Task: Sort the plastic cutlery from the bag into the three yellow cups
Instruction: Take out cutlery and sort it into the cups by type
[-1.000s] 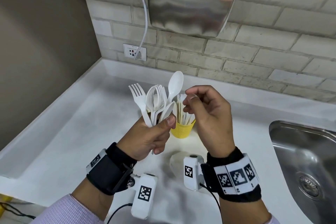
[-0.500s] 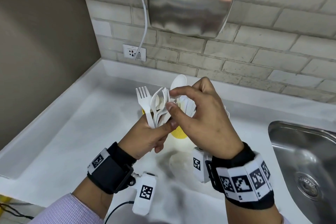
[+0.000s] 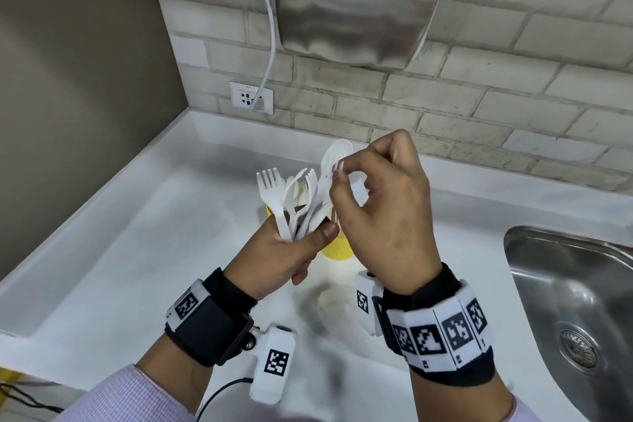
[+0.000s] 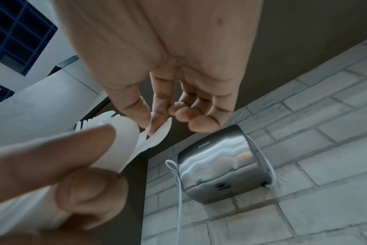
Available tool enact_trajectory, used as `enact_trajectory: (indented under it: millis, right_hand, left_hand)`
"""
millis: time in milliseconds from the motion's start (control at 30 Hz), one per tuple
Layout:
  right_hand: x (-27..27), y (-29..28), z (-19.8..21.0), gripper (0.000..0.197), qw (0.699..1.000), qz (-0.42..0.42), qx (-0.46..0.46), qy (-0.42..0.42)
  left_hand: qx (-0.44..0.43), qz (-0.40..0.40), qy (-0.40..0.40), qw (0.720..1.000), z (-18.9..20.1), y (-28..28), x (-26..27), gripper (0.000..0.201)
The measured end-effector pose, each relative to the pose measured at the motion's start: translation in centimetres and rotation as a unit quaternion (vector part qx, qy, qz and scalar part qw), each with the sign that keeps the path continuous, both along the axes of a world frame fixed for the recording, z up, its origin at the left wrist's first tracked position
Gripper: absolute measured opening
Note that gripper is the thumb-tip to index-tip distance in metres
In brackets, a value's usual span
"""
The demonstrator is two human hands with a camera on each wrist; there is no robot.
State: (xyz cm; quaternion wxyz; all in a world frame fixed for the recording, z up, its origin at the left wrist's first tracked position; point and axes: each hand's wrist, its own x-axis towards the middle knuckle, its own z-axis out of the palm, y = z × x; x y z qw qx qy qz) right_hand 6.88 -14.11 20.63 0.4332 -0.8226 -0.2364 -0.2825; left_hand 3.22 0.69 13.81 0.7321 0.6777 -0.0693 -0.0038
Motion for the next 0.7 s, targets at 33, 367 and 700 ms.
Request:
enact_trajectory:
  millis: [33,367,700]
  right_hand:
    - [0.0,0.0,0.2,0.005,1.0,-0.006,0.021,-0.006]
    - [1.8,-1.5,3.1,0.01,0.911,0.053,0.399,0.085]
    - [2.0,-2.6,1.8,0.006,0.955,0.099,0.265,0.091]
  left_hand:
    - [0.004,0.006,0.004,1.0,-0.2,0.1,0.0,0.028]
    - [0.024,-0.003,0.014,1.0,-0.2,0.1,-0.1,0.027]
    - [0.027,0.002,0.03,0.999,0.0,0.1,0.0,0.052]
